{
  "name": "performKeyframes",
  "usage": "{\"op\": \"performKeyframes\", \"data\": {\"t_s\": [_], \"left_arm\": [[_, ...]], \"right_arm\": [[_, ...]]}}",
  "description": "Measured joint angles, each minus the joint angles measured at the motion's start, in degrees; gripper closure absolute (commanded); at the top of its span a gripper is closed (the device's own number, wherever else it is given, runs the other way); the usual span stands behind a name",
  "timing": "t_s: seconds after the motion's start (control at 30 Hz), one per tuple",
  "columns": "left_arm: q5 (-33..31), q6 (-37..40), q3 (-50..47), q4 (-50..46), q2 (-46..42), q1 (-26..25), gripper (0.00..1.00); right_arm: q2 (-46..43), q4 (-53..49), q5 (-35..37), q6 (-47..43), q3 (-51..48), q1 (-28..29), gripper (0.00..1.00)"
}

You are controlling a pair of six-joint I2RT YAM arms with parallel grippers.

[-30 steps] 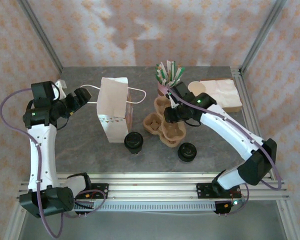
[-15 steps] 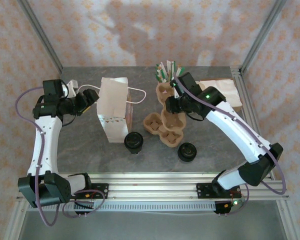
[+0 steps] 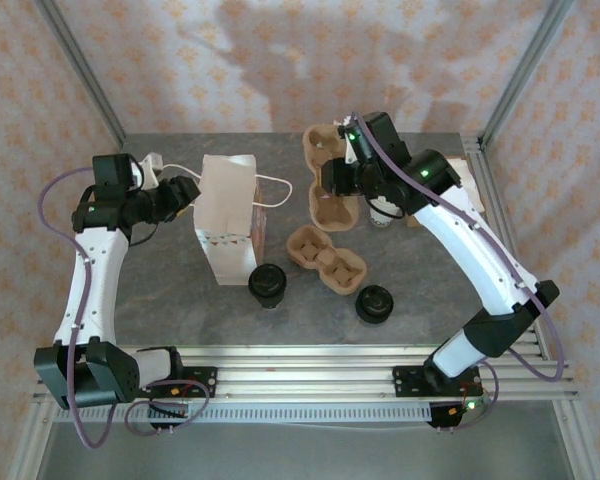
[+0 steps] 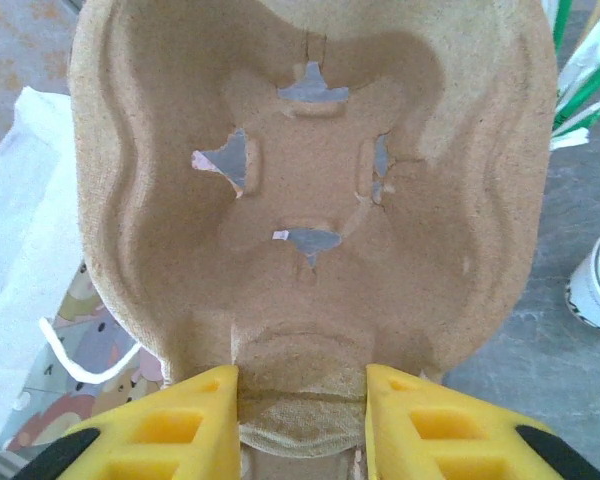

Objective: Pack the takeout coffee

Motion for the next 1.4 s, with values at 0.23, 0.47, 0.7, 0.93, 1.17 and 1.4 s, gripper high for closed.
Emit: {"op": "performKeyframes", "data": {"t_s": [0.23, 0.47, 0.7, 0.93, 1.17, 1.4], "left_arm": [[-0.3, 0.7, 4.1, 0.6, 0.9, -1.5, 0.74], [-1.1, 1.5, 5.3, 1.7, 1.0, -3.9, 0.86], [-1.6, 1.6, 7.5, 1.7, 1.6, -4.6, 0.93], [-2.7, 1.3, 7.5, 2.7, 1.6, -7.6, 0.96], [-4.3, 1.3, 7.5, 4.5, 1.6, -12.1, 0.97], [-5.7, 0.1, 7.3, 5.4, 1.6, -13.2, 0.97]], "right_arm": [[1.5, 1.8, -4.0, 2.3, 2.3, 0.0, 0.68], [3.9, 4.3, -6.7, 4.5, 6.5, 0.4, 0.68], [7.0, 5.8, -7.7, 6.0, 10.3, 2.5, 0.68], [9.1, 8.7, -7.2, 10.7, 10.3, 4.7, 0.69], [9.7, 11.3, -5.6, 17.5, 9.8, 6.6, 0.7], [8.6, 13.8, -3.0, 25.1, 2.7, 6.5, 0.7]]}}
